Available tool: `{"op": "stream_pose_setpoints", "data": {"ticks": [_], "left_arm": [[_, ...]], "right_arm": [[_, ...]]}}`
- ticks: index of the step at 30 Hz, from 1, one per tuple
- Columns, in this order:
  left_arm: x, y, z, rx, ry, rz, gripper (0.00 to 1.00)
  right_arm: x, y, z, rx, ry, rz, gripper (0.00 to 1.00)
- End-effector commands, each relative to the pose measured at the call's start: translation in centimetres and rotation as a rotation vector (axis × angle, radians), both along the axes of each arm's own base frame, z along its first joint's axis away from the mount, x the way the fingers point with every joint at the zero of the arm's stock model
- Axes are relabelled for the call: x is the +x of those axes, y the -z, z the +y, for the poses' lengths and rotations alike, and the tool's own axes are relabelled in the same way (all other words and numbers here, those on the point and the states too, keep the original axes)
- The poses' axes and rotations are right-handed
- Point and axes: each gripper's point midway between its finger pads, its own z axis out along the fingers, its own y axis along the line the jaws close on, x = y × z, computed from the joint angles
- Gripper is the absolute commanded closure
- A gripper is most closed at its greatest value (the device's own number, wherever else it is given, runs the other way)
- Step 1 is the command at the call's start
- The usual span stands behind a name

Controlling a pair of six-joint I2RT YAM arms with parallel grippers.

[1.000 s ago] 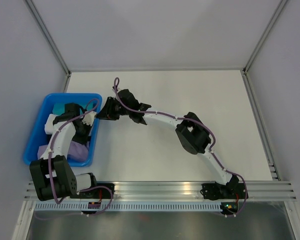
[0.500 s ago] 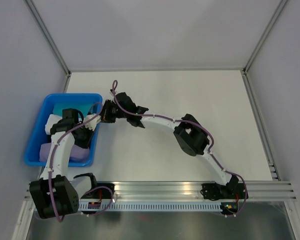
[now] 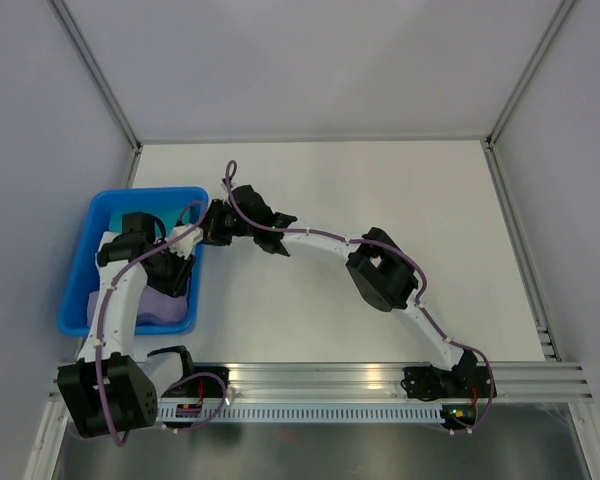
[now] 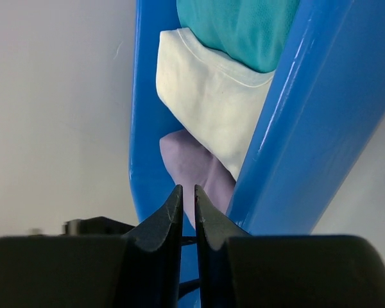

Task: Roll the t-shirts
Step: Place the rolled tshirt into the container

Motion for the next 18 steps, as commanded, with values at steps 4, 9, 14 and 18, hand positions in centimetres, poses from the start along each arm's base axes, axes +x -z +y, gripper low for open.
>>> {"op": "stream_pose_setpoints", "data": {"ticks": [4, 9, 14, 18], "left_arm": [[3.2, -6.0, -0.3, -0.025, -0.040, -0.184, 0.54], [4.3, -8.5, 0.6, 0.006, -0.120, -0.246, 0.54], [6.9, -13.5, 1.3, 0.031, -0.137, -0.368, 0.53], [8.1, -15.4, -0.1, -0.050, -0.106, -0.385, 0.52]], "right_arm": [[0.7, -1.5, 0.0, 0.009, 0.026, -0.054, 0.80], [1.6, -3.5, -0.8, -0.008, 0.060, -0.116, 0.69], [3.5, -6.8, -2.3, 0.007, 0.123, -0.205, 0.57], [4.2, -10.0, -3.0, -0.001, 0.127, -0.298, 0.51]]}}
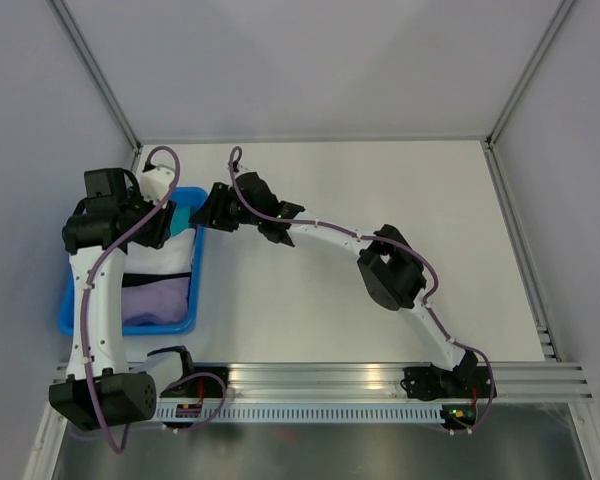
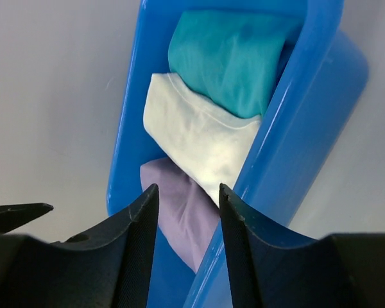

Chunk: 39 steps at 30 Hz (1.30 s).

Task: Roll the t-shirts
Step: Place the rolled tshirt into the container

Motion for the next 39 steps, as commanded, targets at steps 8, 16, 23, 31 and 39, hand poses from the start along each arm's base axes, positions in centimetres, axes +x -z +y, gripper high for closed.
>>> {"op": "stream_pose_setpoints", "data": {"ticks": [8, 16, 23, 31, 39], "left_arm": [[3.7, -3.5, -6.7, -0.042, 0.176, -0.034, 0.51], [6.9, -0.7, -17.9, 0.045, 0.422, -0.095, 0.50], [9.7, 1.0, -31.9, -0.123, 0.616, -0.171, 0.50], [7.9, 6.4, -36.8, -0.223, 0.689, -0.054, 0.50], [8.2, 7.1, -36.3, -0.191, 0.678, -0.059, 0.50]], "right_arm": [[4.8, -11.7, -8.9, -0.056, 0.190, -0.259, 0.48], [10.4, -9.0, -26.5, -0.414, 0.459, -0.278, 0.37], [10.1, -7.3, -44.3, -0.728, 0.758, -0.264, 0.34], [8.4, -8.9, -50.3, -0.837, 0.831, -0.309, 0.32], [7.9, -7.5, -50.1, -0.847, 0.796, -0.286, 0.32]]}}
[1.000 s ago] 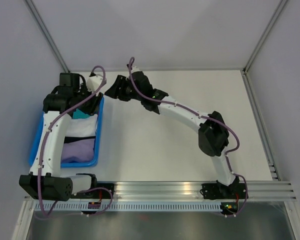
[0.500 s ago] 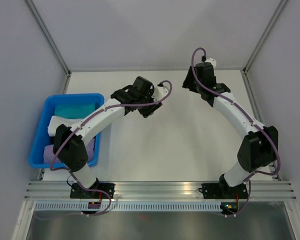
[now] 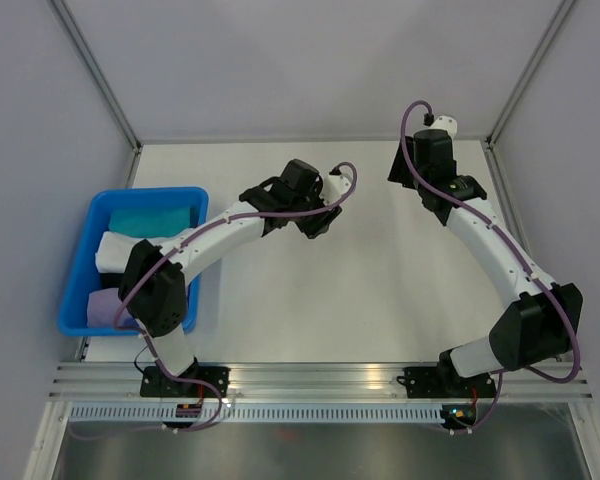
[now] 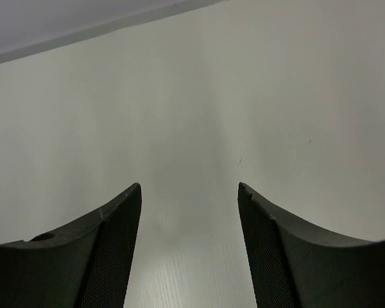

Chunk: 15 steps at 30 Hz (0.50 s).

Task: Roll the t-shirts
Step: Place the rolled tshirt into the container

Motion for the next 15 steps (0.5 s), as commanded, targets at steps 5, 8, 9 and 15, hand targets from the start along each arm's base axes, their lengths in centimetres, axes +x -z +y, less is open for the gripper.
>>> {"op": "stream_pose_setpoints", "data": {"ticks": [5, 8, 9, 15], "left_arm": [[0.7, -0.3, -0.8, -0.040, -0.021, -0.011, 0.50], [0.6, 0.0, -1.0, -0.042, -0.016, -0.002, 0.50], [0.7, 0.1, -1.1, -0.041, -0.016, -0.001, 0.50], [0.7, 0.5, -1.3, -0.046, -0.019, 0.005, 0.49]], "right_arm": [[-0.8, 1.0, -0.2, -0.009, -0.001, 0.021, 0.32], [-0.9, 1.3, -0.1, 0.005, 0.004, 0.029, 0.32], [-0.9, 1.4, -0.1, 0.006, 0.006, 0.034, 0.32], [-1.0, 0.9, -0.4, -0.001, 0.017, 0.030, 0.32]]}}
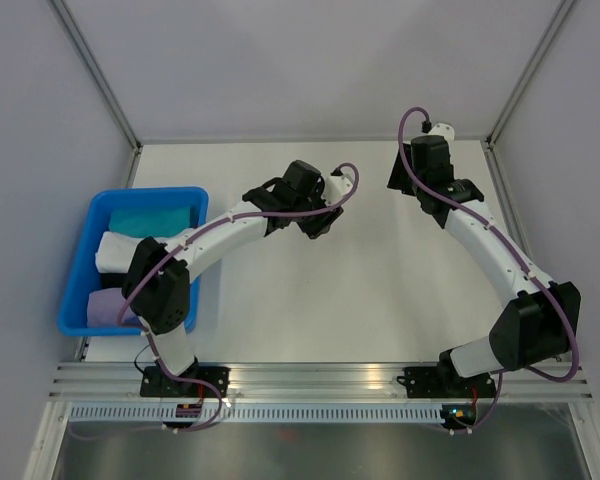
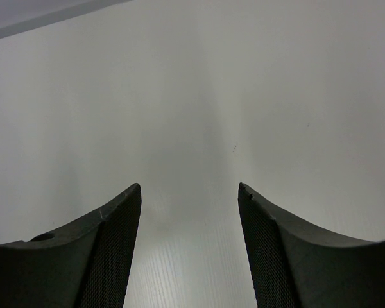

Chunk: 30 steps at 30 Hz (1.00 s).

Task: Roll the t-shirts
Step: Place the rolled tshirt into the container

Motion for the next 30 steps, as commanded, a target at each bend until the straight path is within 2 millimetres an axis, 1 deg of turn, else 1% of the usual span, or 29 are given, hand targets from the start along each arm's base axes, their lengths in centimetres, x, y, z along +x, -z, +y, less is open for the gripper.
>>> {"op": "stream_pose_setpoints", "data": {"ticks": [1, 10, 11, 15, 17, 30], "left_arm": [[0.3, -0.2, -0.9, -0.049, -0.017, 0.006, 0.49], [1.0, -0.6, -1.4, -0.064, -0.016, -0.029, 0.49], [1.0, -0.7, -1.4, -0.068, -0.017, -0.025, 0.49], [0.9, -0.6, -1.4, -0.069, -0.016, -0.021, 0.48], [0.9, -0.4, -1.2, -0.063, -0.022, -0.022, 0.48], [0.7, 0.5, -1.1, -0.052, -0.021, -0.005, 0.48]], "right_arm": [[-0.1, -1.4, -0.2, 0.007, 0.012, -0.030, 0.32], [0.7, -3.1, 0.1, 0.004, -0.007, -0.069, 0.29], [0.7, -3.0, 0.2, 0.002, -0.008, -0.067, 0.25], [0.6, -2.8, 0.1, -0.004, -0.013, -0.064, 0.23], [0.5, -2.7, 0.1, -0.010, -0.017, -0.060, 0.19], [-0.2, -2.3, 0.0, -0.029, -0.050, -0.075, 0.17]]}}
